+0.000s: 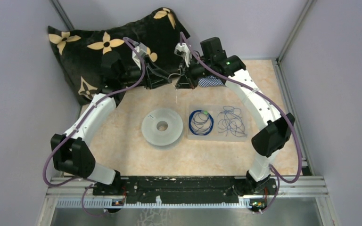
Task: Wrap the cables
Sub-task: Adjust the cable at the center of the board.
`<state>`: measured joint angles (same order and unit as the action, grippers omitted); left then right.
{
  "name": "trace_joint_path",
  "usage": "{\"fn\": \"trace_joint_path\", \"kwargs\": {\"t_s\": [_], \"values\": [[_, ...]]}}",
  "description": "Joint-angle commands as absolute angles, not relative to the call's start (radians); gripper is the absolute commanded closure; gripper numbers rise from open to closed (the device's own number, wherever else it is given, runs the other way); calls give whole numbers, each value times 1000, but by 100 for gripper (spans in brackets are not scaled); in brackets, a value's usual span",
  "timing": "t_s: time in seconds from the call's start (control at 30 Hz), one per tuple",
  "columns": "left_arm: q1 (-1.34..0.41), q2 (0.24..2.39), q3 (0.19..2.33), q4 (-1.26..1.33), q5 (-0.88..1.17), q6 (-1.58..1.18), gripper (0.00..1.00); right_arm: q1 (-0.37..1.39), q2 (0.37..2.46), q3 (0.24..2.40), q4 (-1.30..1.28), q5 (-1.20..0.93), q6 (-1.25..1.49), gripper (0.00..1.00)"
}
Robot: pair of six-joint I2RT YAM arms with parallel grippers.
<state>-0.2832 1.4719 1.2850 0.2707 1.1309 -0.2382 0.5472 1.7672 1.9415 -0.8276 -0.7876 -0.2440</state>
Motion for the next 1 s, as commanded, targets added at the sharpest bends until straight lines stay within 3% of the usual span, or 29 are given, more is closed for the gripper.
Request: {"fn": "trace_joint_path", "kwargs": {"t_s": [0.0, 0.67, 0.83, 0.97], "values": [[-308, 1478, 1273, 310, 1163, -207, 59, 554, 1703, 1923, -819, -818, -277, 100], [-341, 1467, 1260, 307, 1156, -206, 99, 555, 1665, 1854, -798, -820, -250, 100], [-341, 1442, 1253, 304, 1139, -197, 100, 555, 1662, 1843, -794, -766, -233, 100], [-339, 1401, 1257, 208, 1065, -102, 100, 556, 1645, 1834, -804, -681, -236, 76]]}}
